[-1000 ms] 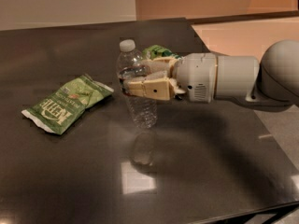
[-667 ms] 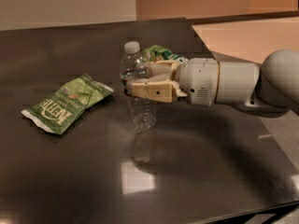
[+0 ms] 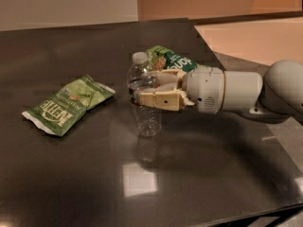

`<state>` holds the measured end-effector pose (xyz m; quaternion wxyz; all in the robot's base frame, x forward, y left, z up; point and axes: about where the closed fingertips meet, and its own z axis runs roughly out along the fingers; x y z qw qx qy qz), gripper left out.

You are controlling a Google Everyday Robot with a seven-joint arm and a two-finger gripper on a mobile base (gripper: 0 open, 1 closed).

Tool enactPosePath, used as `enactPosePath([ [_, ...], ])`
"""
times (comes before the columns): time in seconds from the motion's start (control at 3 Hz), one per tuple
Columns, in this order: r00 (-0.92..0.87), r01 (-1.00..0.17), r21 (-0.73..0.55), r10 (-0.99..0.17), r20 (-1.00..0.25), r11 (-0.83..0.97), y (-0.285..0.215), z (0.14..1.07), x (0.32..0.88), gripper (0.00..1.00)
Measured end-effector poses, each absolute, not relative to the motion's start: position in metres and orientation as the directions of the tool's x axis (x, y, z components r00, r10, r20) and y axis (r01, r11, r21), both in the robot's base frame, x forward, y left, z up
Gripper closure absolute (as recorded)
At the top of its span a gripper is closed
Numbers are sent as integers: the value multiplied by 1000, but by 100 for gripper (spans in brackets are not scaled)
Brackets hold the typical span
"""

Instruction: Place water bottle upright

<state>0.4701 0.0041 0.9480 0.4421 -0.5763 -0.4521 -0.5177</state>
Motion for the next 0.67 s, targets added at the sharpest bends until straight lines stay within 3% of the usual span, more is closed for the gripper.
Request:
enactPosePath([
  [0.33, 50, 985, -40, 54, 997, -168, 0, 941, 470, 100],
  [0.67, 32, 985, -23, 52, 998, -169, 0, 934, 470, 85],
])
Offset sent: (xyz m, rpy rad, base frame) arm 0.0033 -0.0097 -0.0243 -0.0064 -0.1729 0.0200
